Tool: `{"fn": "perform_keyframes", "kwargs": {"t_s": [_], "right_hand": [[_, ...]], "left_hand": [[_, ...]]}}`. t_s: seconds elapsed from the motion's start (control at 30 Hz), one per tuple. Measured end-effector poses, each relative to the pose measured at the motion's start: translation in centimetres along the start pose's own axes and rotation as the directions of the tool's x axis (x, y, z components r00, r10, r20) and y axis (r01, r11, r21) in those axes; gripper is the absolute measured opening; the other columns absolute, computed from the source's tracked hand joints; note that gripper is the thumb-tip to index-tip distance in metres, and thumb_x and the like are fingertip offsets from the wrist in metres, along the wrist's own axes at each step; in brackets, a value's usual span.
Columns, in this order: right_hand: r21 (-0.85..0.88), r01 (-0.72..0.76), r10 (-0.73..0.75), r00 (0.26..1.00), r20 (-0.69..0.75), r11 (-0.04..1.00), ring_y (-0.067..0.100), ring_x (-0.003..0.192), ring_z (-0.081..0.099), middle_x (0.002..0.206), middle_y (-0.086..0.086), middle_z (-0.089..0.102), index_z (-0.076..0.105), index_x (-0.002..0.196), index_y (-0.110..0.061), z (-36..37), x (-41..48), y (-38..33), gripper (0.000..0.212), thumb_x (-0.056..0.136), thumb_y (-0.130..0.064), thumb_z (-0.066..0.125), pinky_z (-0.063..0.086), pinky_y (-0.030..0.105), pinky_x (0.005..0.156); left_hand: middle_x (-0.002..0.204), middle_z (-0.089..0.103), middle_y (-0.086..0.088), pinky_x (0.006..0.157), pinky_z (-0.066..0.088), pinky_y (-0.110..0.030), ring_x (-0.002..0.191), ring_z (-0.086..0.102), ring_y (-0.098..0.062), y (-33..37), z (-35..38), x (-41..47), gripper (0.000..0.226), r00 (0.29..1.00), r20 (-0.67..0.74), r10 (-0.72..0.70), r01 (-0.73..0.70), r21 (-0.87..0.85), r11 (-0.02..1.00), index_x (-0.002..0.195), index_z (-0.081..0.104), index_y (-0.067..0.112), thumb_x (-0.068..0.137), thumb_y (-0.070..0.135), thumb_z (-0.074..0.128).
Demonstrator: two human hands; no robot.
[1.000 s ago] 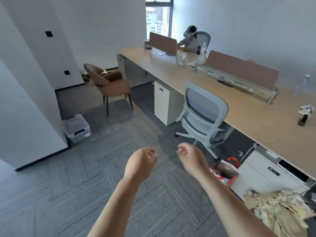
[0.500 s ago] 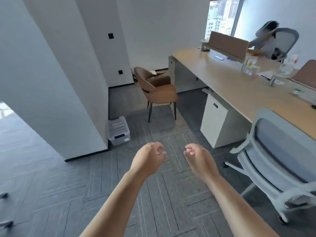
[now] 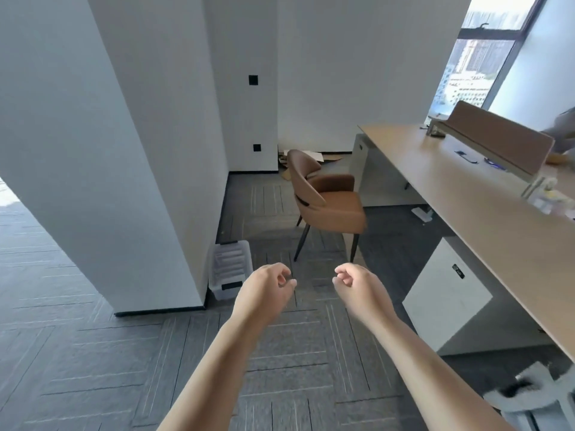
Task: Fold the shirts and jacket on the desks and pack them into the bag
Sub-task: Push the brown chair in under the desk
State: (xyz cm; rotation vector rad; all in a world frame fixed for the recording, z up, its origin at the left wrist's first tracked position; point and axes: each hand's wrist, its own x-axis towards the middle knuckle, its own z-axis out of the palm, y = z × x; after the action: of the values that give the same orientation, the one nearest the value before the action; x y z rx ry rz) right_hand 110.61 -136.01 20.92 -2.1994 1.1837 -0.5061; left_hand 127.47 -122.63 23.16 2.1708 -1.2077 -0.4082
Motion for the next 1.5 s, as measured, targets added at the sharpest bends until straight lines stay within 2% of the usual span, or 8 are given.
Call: {"fn": "perform_keyframes", "kwargs": {"t_s": [0.23, 0.47, 0.87, 1.0, 1.1, 1.23, 1.43, 1.5], "right_hand": [[0.004, -0.068, 0.068, 0.994, -0.084, 0.998, 0.005, 0.094, 0.058, 0.111, -0.011, 0.063, 0.065, 0.119, -0.022, 0.3, 15.3, -1.6, 0.023, 0.098, -0.028, 0.057, 0.051, 0.027, 0.079], [-0.011, -0.082, 0.080, 0.989, -0.127, 0.997, 0.006, 0.093, 0.058, 0.110, -0.012, 0.062, 0.066, 0.121, -0.020, 0.1, 29.9, 1.6, 0.027, 0.099, -0.031, 0.056, 0.053, 0.029, 0.077], [0.037, -0.002, 0.004, 0.998, -0.056, 0.999, 0.006, 0.097, 0.059, 0.113, -0.011, 0.064, 0.065, 0.122, -0.021, -2.1, 56.3, 3.9, 0.027, 0.099, -0.031, 0.055, 0.045, 0.017, 0.070], [0.022, -0.010, 0.012, 0.999, -0.052, 1.000, 0.006, 0.102, 0.059, 0.115, -0.013, 0.064, 0.065, 0.123, -0.023, -1.2, 63.9, 3.1, 0.027, 0.099, -0.033, 0.056, 0.051, 0.024, 0.080], [0.003, -0.032, 0.032, 0.997, -0.068, 0.999, 0.005, 0.101, 0.059, 0.114, -0.013, 0.064, 0.064, 0.123, -0.025, 0.2, 69.3, 2.8, 0.027, 0.099, -0.034, 0.056, 0.049, 0.021, 0.079], [-0.023, -0.079, 0.077, 0.992, -0.097, 0.997, 0.004, 0.103, 0.061, 0.116, -0.012, 0.066, 0.064, 0.124, -0.024, 2.4, 76.1, 2.1, 0.028, 0.100, -0.033, 0.055, 0.042, 0.013, 0.075], [-0.018, -0.198, 0.193, 0.970, -0.147, 0.980, 0.003, 0.103, 0.060, 0.119, -0.011, 0.065, 0.063, 0.126, -0.025, 3.9, 85.0, 1.2, 0.029, 0.100, -0.033, 0.052, 0.041, 0.012, 0.075], [-0.018, -0.229, 0.223, 0.962, -0.157, 0.973, 0.004, 0.103, 0.061, 0.120, -0.010, 0.066, 0.063, 0.126, -0.024, 4.3, 87.1, 1.6, 0.029, 0.101, -0.033, 0.052, 0.041, 0.012, 0.075]], "left_hand": [[0.102, 0.064, 0.012, 0.085, 0.055, -0.034, 0.093, 0.061, -0.009, -0.2, -2.6, 18.6, 0.031, 0.995, 0.064, 0.079, -0.077, -0.024, 0.997, 0.120, 0.064, 0.024, 0.096, 0.042, 0.059], [0.103, 0.063, 0.013, 0.084, 0.054, -0.031, 0.094, 0.060, -0.007, 1.5, 0.0, 34.7, 0.030, 0.986, 0.118, 0.115, -0.115, -0.011, 0.993, 0.120, 0.063, 0.026, 0.096, 0.042, 0.059], [0.102, 0.062, 0.016, 0.086, 0.055, -0.031, 0.094, 0.059, -0.002, 3.7, 0.8, 57.9, 0.028, 0.993, 0.090, 0.076, -0.083, 0.077, 0.994, 0.118, 0.063, 0.028, 0.095, 0.045, 0.059], [0.103, 0.061, 0.016, 0.085, 0.054, -0.029, 0.094, 0.058, -0.001, 1.8, 0.2, 65.3, 0.031, 0.995, 0.070, 0.067, -0.071, 0.067, 0.995, 0.121, 0.062, 0.028, 0.095, 0.045, 0.059], [0.102, 0.061, 0.016, 0.082, 0.052, -0.025, 0.092, 0.058, 0.000, 0.0, 0.1, 71.3, 0.029, 0.994, 0.073, 0.080, -0.084, 0.054, 0.995, 0.120, 0.062, 0.029, 0.096, 0.045, 0.059], [0.100, 0.061, 0.016, 0.082, 0.053, -0.025, 0.091, 0.059, 0.000, -2.1, -0.5, 79.8, 0.028, 0.984, 0.093, 0.155, -0.158, 0.030, 0.987, 0.119, 0.062, 0.028, 0.095, 0.042, 0.060], [0.097, 0.061, 0.017, 0.081, 0.055, -0.026, 0.088, 0.059, 0.000, -3.3, -1.1, 92.4, 0.026, 0.946, 0.185, 0.267, -0.275, 0.014, 0.961, 0.117, 0.062, 0.029, 0.094, 0.042, 0.062], [0.096, 0.061, 0.017, 0.078, 0.053, -0.021, 0.087, 0.059, 0.002, -2.9, -0.5, 95.7, 0.027, 0.932, 0.207, 0.298, -0.303, -0.005, 0.953, 0.118, 0.063, 0.028, 0.094, 0.040, 0.063]]}}
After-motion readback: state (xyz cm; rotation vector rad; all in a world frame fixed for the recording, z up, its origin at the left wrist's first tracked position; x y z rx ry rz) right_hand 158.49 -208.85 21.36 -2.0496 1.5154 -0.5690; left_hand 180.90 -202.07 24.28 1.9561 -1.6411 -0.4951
